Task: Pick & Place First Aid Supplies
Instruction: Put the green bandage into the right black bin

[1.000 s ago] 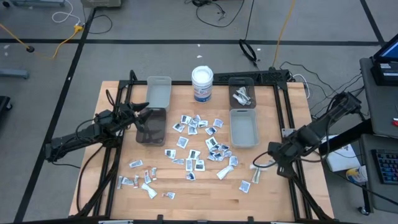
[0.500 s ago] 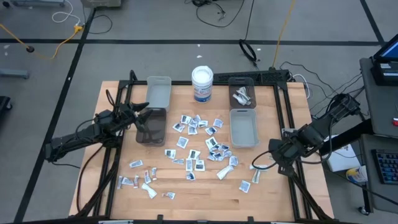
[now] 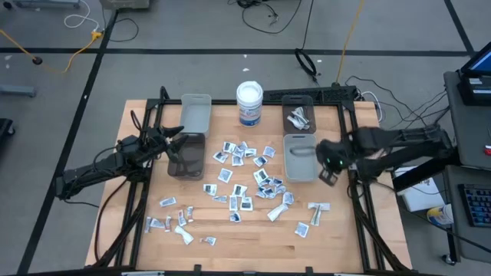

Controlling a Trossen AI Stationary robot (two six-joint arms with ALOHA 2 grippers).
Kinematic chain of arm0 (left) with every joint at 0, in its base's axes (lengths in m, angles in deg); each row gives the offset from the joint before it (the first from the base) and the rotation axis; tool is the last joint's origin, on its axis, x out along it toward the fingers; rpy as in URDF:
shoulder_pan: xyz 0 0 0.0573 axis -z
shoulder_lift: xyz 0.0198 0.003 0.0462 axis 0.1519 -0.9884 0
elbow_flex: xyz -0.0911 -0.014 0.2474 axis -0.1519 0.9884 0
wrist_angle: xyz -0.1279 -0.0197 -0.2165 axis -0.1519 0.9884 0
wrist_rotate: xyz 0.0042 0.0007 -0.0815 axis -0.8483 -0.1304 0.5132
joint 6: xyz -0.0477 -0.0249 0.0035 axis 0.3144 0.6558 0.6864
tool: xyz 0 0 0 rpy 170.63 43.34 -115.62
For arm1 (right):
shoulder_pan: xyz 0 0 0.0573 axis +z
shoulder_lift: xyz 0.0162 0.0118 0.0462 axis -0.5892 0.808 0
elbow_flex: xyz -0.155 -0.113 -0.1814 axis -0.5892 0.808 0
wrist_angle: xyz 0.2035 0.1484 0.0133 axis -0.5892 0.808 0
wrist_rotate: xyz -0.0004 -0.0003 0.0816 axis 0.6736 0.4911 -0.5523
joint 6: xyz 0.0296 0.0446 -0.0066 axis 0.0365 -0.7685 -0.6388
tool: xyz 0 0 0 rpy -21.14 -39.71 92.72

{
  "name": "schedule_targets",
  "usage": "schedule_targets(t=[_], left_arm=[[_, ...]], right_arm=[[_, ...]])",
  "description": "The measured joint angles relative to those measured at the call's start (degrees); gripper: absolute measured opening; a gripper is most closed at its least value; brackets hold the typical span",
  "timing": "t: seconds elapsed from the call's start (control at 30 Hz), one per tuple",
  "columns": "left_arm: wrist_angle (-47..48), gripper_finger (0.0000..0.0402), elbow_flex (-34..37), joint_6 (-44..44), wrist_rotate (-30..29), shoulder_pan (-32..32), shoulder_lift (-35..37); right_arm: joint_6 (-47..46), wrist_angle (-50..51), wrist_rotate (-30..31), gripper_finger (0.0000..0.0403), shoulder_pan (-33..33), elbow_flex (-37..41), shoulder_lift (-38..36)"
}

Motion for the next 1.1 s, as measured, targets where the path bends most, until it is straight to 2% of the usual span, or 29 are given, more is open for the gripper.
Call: schedule_targets(t=[0.33,0.6,0.83,1.1], left_arm=[[0.0,0.0237,0.0,0.0,0.0,0.0,0.0],[0.0,0.0237,0.0,0.0,0.0,0.0,0.0],[0.0,0.0237,0.0,0.0,0.0,0.0,0.0],[0.0,0.0237,0.0,0.0,0.0,0.0,0.0]], right_arm=[[10.8,0.0,1.9,0.0,-24.7,0.0,4.2],[15.4,0.0,1.8,0.0,-39.4,0.0,10.2],[21.2,-2.7,1.7,0.0,-45.9,-0.9,15.1],[24.8,-1.9,1.8,0.0,-49.4,-11.9,25.6]])
